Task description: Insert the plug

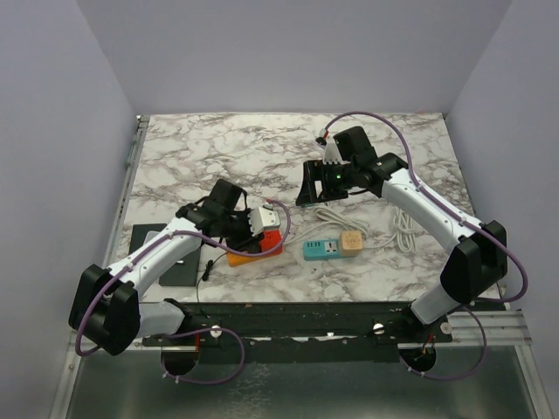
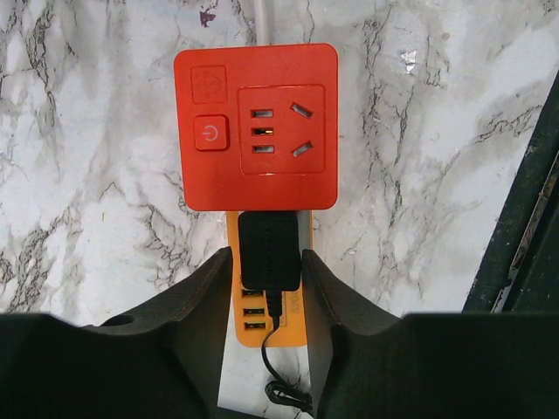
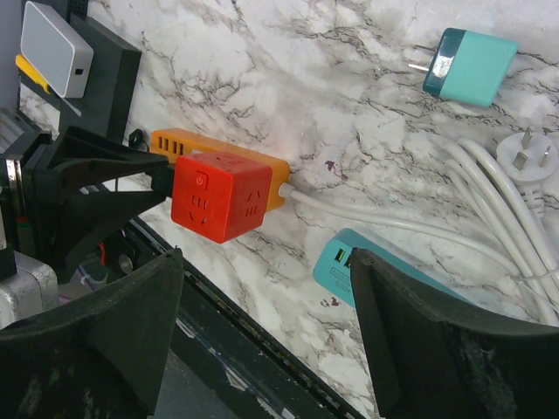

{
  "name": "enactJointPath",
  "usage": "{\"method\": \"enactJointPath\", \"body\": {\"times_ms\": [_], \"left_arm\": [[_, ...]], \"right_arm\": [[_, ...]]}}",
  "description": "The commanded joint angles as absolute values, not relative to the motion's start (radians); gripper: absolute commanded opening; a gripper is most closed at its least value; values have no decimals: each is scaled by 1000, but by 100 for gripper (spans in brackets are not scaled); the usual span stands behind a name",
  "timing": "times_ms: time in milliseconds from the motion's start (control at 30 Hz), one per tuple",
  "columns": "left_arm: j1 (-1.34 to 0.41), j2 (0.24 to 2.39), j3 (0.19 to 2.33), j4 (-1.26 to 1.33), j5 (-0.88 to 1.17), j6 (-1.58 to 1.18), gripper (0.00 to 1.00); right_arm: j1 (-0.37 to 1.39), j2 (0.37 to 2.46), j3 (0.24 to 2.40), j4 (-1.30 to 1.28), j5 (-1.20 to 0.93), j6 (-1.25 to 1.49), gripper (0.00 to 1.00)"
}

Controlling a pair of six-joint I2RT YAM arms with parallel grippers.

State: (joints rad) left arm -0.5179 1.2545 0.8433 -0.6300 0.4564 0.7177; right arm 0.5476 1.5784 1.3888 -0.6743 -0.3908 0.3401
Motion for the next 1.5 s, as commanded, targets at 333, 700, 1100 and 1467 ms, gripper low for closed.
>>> {"method": "enactJointPath", "body": {"times_ms": [333,700,1100,1467], "left_arm": [[-544,1237,810,-615,444,789,15],[-551,1280,783,-616,388,824,9],[-556,1338,717,-657,344,884,0],[-550,1458,760,-753,354,981,0]], "right_arm": [[544,1578,1380,-656,-408,348,80],[544,1579,1382,-655,-411,350,77],[544,1587,1390,-660,-402,348,76],[545,1606,1403,-664,-413,341,75]]}}
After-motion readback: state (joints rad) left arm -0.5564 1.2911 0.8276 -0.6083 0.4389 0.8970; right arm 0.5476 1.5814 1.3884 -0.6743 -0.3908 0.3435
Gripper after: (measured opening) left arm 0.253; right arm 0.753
